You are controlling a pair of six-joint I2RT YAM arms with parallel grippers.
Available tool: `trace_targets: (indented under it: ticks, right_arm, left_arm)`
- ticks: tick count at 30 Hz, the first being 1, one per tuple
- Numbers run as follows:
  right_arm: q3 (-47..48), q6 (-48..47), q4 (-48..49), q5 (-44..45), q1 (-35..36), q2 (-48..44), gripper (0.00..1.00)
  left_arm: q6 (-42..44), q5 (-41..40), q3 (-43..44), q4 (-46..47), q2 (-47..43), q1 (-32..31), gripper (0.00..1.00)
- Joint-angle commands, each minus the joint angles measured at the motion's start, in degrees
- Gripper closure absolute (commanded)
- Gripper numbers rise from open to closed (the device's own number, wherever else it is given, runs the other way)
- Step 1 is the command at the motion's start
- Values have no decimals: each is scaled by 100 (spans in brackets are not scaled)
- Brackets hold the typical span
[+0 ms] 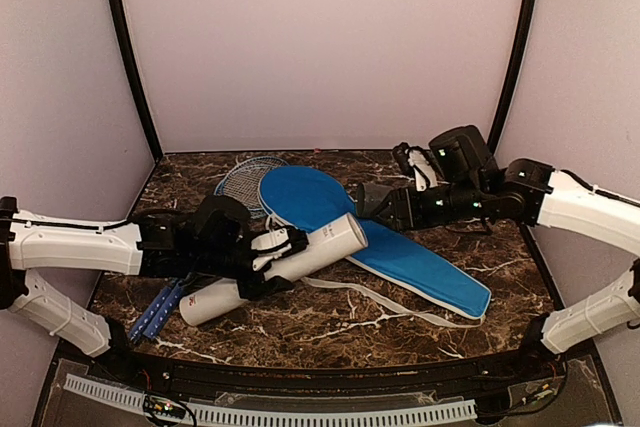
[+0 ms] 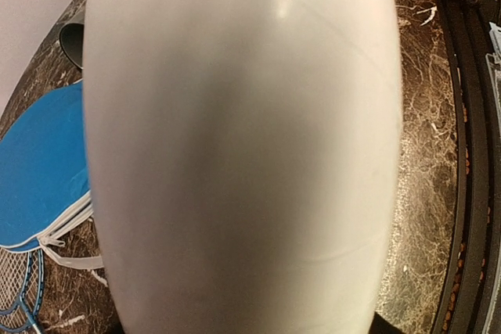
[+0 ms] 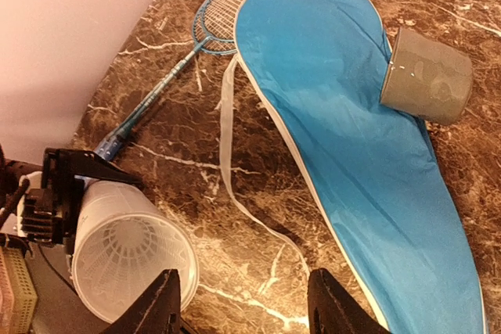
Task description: Pack up the badminton gear
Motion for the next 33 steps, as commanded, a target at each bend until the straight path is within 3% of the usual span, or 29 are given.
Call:
trace_targets:
  ticks: [1, 10, 33]
  right_arm:
    - [-370, 147, 1025, -1411, -327, -473, 42]
    - [-712, 329, 1772, -2624, -464, -441, 36]
    - [-1264, 570, 2322, -3119, -166, 413, 36]
  left_arm:
    - [280, 320, -257, 492, -436, -32, 38]
    - [382, 626, -396, 614, -621, -38, 37]
    - [179, 682, -529, 1030, -960, -35, 37]
